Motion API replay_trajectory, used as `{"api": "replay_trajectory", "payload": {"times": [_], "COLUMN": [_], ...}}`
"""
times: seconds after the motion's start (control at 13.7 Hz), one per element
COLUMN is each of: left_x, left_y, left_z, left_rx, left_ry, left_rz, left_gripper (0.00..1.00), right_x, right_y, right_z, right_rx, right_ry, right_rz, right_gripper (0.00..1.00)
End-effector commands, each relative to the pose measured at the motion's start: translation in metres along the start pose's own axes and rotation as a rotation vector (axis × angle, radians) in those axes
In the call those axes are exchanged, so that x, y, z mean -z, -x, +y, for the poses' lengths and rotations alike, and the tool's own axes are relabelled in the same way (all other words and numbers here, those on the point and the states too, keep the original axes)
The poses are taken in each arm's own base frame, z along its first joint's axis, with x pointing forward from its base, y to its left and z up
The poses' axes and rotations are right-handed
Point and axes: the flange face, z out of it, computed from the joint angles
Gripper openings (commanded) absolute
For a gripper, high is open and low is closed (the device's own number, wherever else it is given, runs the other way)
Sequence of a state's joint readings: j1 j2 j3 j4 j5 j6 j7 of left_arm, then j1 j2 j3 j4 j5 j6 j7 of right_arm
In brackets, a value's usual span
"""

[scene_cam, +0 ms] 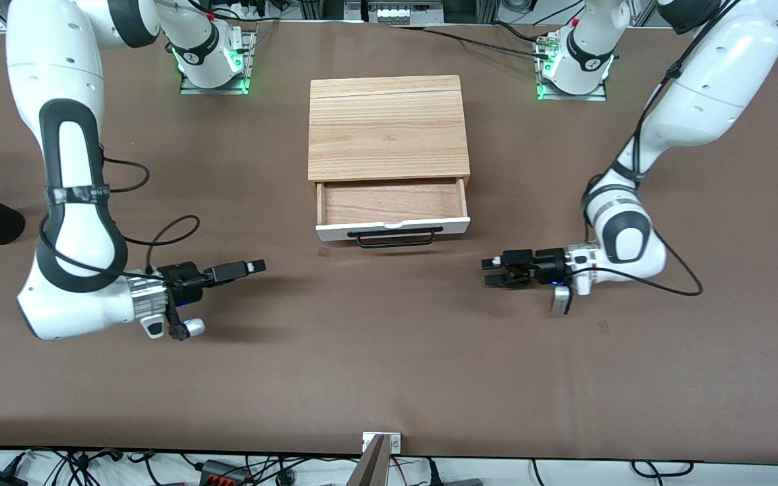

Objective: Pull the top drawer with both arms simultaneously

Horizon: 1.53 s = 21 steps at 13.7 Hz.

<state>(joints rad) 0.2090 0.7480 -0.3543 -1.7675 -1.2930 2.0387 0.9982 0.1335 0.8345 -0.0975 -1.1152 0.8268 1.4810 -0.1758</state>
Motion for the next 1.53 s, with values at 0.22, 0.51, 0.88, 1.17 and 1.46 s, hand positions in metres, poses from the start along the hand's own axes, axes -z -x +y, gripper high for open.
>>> {"api": "replay_trajectory", "payload": {"times": [0.22,0.51,0.88,1.17,1.46], "left_x": [0.073,0.146,0.217,0.244,0.265], "left_y": [-0.026,-0.051,-0.064,-0.045,-0.035], "left_z": [0.078,0.116,0.218,0.29,0.32], "left_rx": [-0.091,-0.154,-0.105,-0.076,-0.028], "left_ry": [-0.311,-0.423,-0.73,-0.897,-1.116], "left_rz": [-0.18,-0.344,-0.476,-0.466,-0.466], "left_gripper": [1.0,1.0,1.0,1.0,1.0], "right_x": [0.081,0.125,0.215,0.256,0.25], "right_y": [0.048,0.089,0.143,0.178,0.194], "right_z": [-0.028,-0.068,-0.069,-0.059,-0.081], "right_rx": [-0.098,-0.152,-0.189,-0.178,-0.162], "right_ry": [0.513,0.698,0.742,0.716,0.82], "right_rz": [0.068,0.126,0.275,0.423,0.388], "right_gripper": [1.0,1.0,1.0,1.0,1.0]}}
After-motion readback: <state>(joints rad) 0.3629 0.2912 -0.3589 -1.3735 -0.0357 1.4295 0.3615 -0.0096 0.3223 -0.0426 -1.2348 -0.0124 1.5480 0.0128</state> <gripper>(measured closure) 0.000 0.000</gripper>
